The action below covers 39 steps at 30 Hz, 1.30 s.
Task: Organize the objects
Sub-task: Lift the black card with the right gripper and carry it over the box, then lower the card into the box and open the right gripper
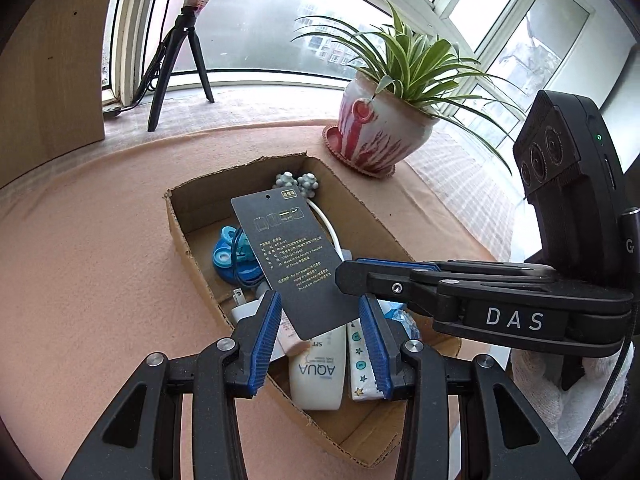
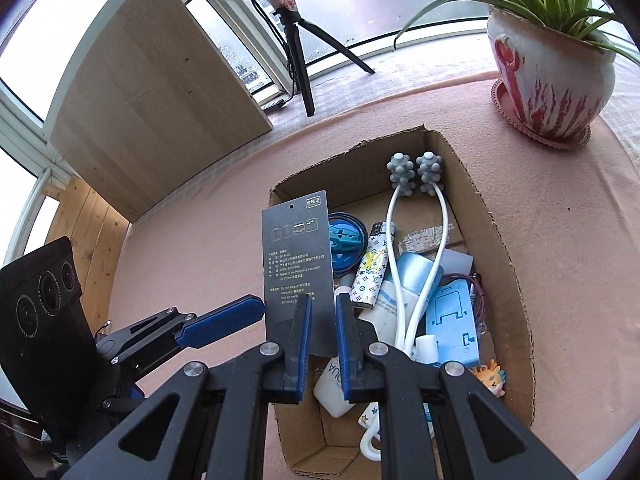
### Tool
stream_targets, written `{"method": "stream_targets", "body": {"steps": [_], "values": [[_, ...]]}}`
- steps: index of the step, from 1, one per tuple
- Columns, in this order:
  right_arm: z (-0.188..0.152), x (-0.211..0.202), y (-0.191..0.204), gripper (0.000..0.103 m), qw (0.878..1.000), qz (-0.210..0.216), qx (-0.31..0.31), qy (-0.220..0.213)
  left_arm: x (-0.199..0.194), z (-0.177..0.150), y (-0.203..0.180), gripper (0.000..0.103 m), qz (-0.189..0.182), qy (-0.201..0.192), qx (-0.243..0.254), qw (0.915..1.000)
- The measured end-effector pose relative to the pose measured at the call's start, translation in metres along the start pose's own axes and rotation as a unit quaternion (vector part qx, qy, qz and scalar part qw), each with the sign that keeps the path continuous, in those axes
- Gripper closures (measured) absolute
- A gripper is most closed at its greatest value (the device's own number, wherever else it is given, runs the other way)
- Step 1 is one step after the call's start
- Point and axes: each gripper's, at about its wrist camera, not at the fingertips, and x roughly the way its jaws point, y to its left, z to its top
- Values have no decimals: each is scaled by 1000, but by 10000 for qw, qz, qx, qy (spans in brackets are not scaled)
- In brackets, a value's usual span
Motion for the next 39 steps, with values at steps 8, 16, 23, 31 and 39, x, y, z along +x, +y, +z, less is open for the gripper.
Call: {"method": "stream_targets", "body": {"steps": [8, 16, 23, 31, 39], "values": [[9, 3, -25, 91, 9999, -93, 124, -19, 27, 10, -10, 60, -13, 111, 87, 9999], [11, 5, -35, 91, 9995, -310, 66, -17, 41, 11, -15, 39, 119, 314, 187, 9993], [10, -8, -43, 42, 9962, -751, 206, -398, 34, 9, -3, 13, 369, 320, 104, 9988], [5, -9, -35, 42, 9956, -796, 253, -435, 8, 2, 18, 11, 573, 241, -87, 9980], [-8, -13, 3, 42, 9932, -961, -78, -646, -37, -19, 55, 11, 1018, 123, -346, 9941]]}}
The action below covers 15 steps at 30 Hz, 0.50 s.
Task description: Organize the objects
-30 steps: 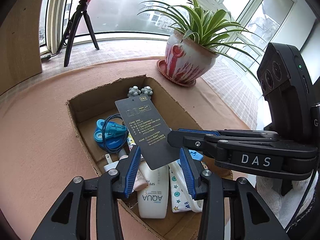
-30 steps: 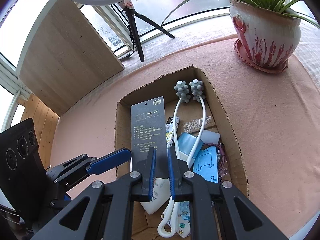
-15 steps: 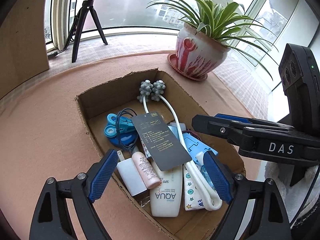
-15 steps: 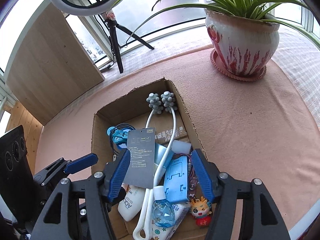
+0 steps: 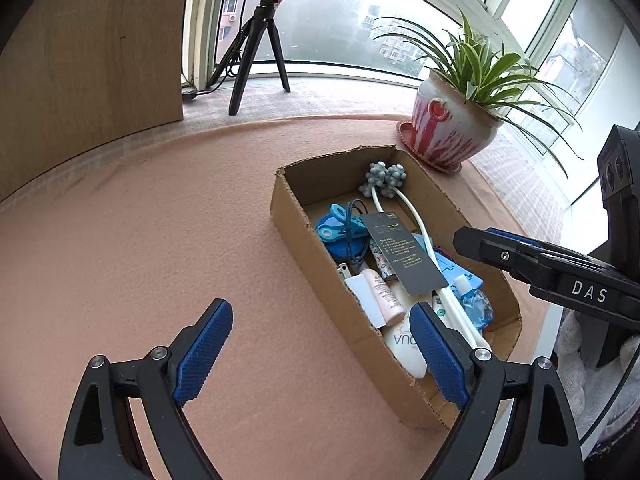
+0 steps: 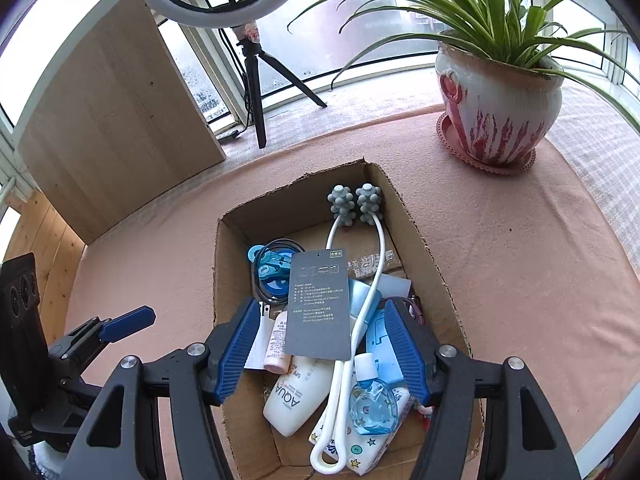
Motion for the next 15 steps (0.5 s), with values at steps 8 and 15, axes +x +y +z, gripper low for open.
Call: {"method": "stream_targets", "body": {"steps": [8, 15], "values": [[-24, -1, 58, 42, 9989, 19, -466, -33, -46, -34, 62, 11, 541, -132, -494, 9972], [-51, -3, 112, 42, 9957, 138, -918, -55, -89, -71, 110, 10, 1059, -229, -879, 9902]]}}
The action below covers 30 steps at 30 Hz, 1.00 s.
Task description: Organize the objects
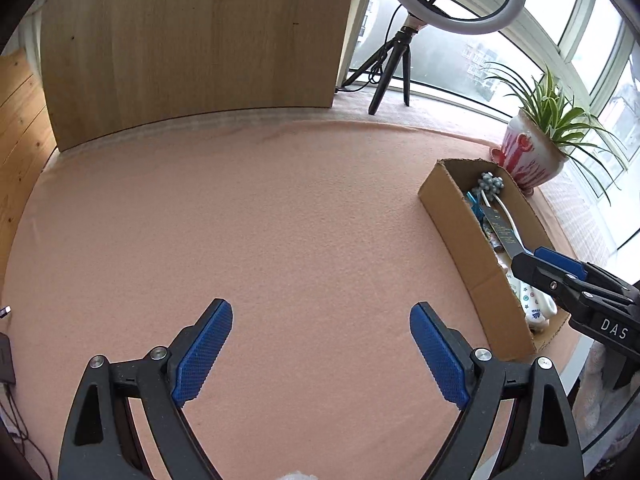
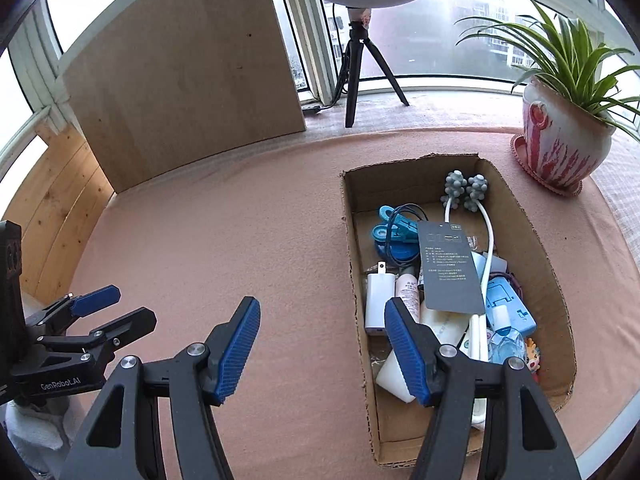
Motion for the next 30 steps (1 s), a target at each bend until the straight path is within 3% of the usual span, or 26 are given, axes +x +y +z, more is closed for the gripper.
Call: {"method": "stream_targets", "body": {"steps": [9, 15, 30], "values": [[-20, -4, 66, 42, 9984, 105, -556, -60, -36, -35, 49, 10, 307, -43, -350, 9989], [-37, -5, 98, 42, 9972, 204, -719, -37, -56, -52, 61, 10, 391, -131, -416, 9983], [-55, -4, 117, 42, 9976, 195, -657, -9, -62, -86, 75, 10, 467, 37, -548, 9974]]}}
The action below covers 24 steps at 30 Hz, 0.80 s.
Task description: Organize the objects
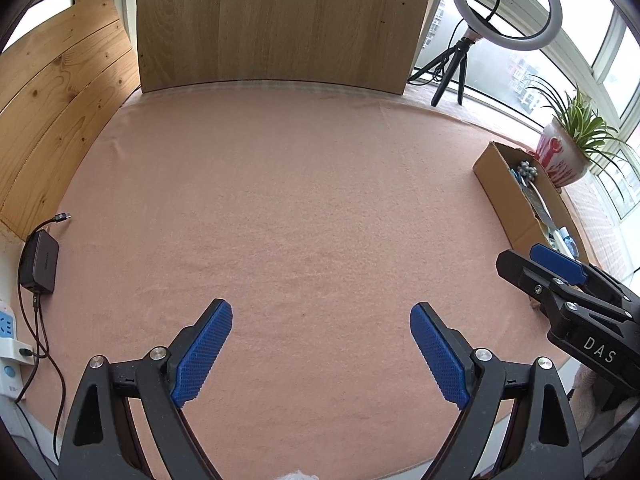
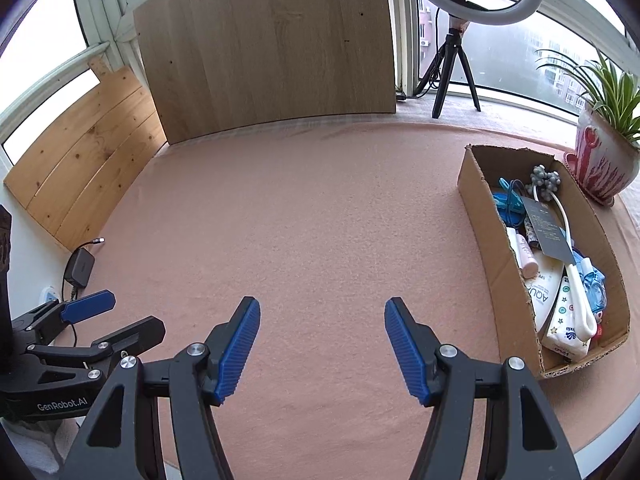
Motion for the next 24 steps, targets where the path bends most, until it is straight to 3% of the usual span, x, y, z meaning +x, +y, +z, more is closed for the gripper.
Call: {"method": "stream_targets", "body": {"steps": [24], "values": [[-2, 1, 1, 42, 10000, -61, 4, 21, -1, 4, 12, 10, 170, -34, 11, 9998]]}}
